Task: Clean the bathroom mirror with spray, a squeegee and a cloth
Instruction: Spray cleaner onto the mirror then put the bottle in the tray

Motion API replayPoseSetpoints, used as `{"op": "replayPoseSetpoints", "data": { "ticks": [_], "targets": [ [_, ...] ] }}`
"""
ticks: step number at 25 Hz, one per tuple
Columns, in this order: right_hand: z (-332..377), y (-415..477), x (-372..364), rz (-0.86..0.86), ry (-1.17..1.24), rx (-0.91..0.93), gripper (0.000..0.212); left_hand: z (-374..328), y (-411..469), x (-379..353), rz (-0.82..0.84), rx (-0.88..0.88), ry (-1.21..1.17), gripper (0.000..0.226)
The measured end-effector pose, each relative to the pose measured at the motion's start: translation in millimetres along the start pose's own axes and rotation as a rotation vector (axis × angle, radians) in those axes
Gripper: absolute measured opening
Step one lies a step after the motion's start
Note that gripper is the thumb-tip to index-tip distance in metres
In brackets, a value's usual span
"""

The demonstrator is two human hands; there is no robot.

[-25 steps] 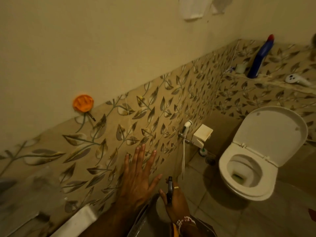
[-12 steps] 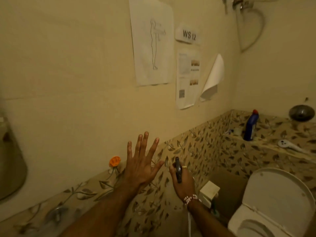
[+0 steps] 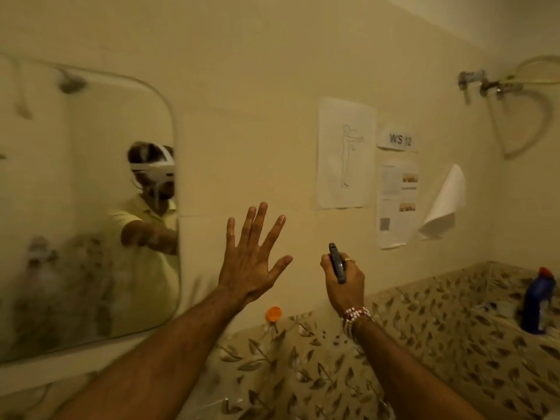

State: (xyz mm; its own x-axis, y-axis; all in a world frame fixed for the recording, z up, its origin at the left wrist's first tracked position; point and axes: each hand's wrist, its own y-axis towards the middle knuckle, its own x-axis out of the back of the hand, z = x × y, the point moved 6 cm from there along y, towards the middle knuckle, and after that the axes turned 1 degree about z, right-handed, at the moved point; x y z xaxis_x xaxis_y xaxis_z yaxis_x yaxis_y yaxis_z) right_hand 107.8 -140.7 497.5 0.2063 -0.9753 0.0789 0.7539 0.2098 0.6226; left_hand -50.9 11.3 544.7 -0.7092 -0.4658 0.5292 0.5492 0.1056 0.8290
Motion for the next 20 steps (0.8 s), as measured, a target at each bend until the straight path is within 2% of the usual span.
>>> {"op": "replayPoseSetpoints", "data": {
  "ticks": [7, 13, 20],
  "targets": [
    [142, 12, -81, 0.111, 0.192, 0.106, 0.021, 117, -1, 99, -0.103, 0.077, 0.182, 0.078],
    [265, -7, -153, 0.188, 0.28, 0.157, 0.019, 208, -35, 172, -0.127, 0.129, 0.347, 0.078],
    [342, -26, -209, 0.173, 0.223, 0.105, 0.031, 282, -69, 228, -0.13, 0.193, 0.455, 0.08]
  ]
}}
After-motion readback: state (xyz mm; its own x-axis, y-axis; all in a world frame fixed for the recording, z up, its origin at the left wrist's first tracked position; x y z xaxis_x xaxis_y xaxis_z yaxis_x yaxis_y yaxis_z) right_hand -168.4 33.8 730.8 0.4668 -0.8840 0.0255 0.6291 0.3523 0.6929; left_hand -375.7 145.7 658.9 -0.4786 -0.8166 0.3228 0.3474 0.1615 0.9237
